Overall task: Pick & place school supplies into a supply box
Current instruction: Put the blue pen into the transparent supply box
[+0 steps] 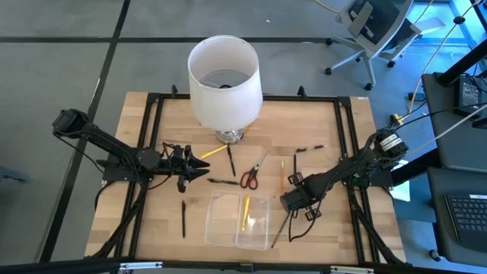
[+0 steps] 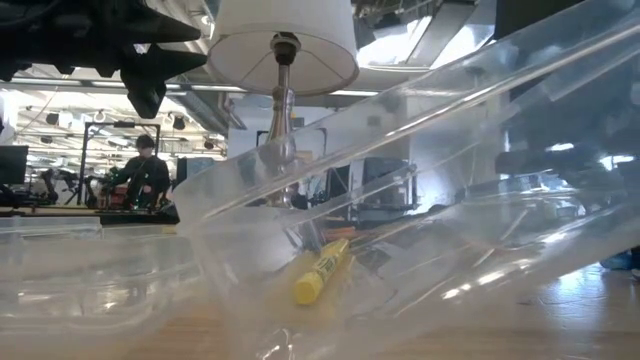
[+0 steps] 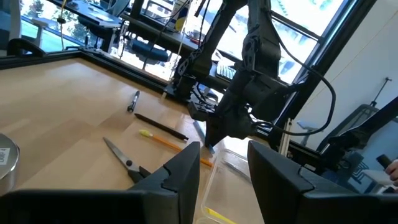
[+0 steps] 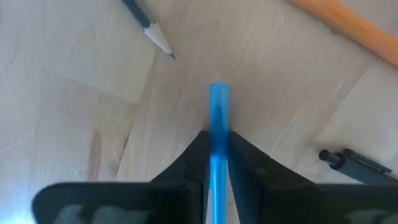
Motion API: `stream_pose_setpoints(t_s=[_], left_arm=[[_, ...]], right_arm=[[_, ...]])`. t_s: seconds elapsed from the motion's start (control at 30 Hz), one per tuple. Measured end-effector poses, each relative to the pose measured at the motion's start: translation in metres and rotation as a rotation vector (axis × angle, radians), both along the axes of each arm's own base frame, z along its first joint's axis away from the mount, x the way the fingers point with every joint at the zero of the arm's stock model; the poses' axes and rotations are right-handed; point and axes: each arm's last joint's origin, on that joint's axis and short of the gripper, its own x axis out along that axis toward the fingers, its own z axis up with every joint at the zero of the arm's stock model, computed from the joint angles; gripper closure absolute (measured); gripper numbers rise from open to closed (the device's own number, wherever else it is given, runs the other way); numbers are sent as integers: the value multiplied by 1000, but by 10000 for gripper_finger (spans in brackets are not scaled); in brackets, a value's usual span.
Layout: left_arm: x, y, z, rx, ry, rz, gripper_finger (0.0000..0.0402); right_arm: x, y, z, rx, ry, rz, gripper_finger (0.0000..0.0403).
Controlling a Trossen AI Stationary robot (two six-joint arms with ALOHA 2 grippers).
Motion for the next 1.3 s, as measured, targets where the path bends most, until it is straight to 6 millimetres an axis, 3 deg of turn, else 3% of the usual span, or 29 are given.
stream_pose_setpoints(t_s=[0.2, 0.37, 0.77, 1.13, 1.3], left_arm=[[0, 0, 0, 0, 0, 0, 274], [0, 0, 0, -2, 0, 0, 274], [0, 0, -2, 7, 21, 7, 274], [0, 0, -2, 8, 21, 8, 274], [0, 0, -2, 8, 21, -1, 274]], right_arm=[[-8, -3, 15, 2, 22, 5, 357], [-13, -6, 40, 18, -14, -53, 355], [-12, -7, 95, 141, -212, -248, 353], [23, -10, 145, 363, -461, -612, 353], [45, -14, 166, 556, -638, -742, 353]])
